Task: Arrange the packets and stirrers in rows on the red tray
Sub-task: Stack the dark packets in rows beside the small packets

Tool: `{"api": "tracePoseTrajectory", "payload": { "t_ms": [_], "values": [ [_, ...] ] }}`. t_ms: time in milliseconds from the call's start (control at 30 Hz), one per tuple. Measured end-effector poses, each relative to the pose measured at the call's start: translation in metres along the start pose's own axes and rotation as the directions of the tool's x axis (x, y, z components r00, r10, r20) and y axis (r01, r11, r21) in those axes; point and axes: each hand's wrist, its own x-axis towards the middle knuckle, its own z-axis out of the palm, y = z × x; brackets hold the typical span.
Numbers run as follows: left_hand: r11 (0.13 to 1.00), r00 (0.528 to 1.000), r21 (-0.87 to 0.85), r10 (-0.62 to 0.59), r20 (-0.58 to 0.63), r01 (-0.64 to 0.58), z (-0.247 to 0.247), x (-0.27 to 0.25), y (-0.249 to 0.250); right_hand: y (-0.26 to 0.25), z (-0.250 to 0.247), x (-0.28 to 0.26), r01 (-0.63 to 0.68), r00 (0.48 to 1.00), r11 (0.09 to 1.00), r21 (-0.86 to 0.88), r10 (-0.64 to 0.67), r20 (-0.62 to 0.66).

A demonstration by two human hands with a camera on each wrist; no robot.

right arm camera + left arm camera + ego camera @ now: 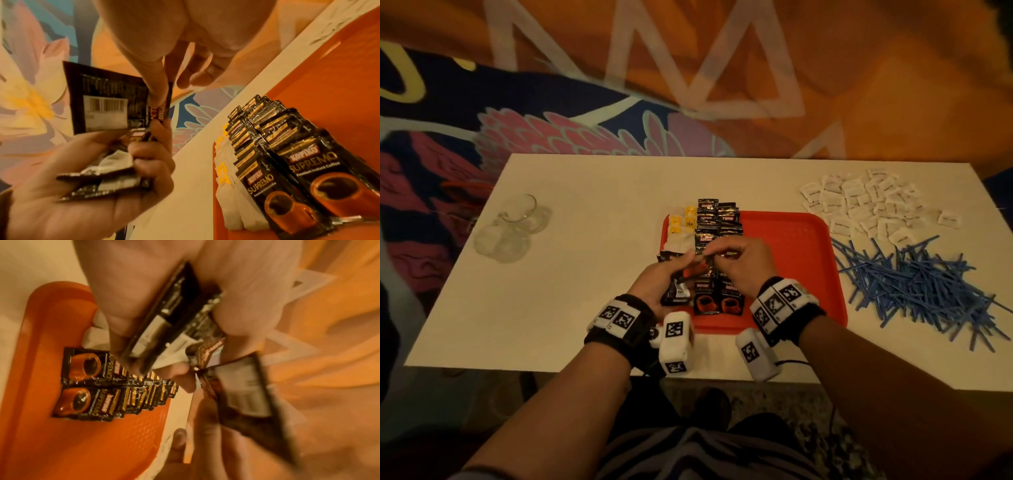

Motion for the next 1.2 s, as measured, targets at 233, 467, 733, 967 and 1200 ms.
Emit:
{"api": "tracePoseTrajectory", "payload": {
  "t_ms": [233,467,733,967,1200],
  "values": [
    [0.948,0.936,0.095,0.317,-0.157,-0.305,-0.006,0.003,0.001,0.001,0.005,-0.004,-0.289,0.952,0.934,0.211,0.257,0.167],
    [0.926,0.923,0.133,0.368,-0.113,-0.353,0.001,-0.003,0.0,0.005,0.003,-0.004,-0.15,0.968,0.987,-0.058,0.159,0.195],
    [0.949,0.932,0.152,0.303,-0.199,-0.276,0.005,-0.002,-0.008,0.01,0.004,-0.004,-0.088,0.958,0.978,-0.192,0.136,0.254],
    [0.916,0.918,0.274,0.348,-0.189,-0.292,0.003,0.002,-0.016,0.022,0.005,-0.006,-0.117,0.946,0.96,-0.255,0.186,0.265],
    [0.934,0.89,0.202,0.345,-0.298,-0.294,-0.01,0.013,-0.021,0.043,0.001,-0.008,-0.232,0.956,0.923,-0.307,0.274,0.101]
  ]
}}
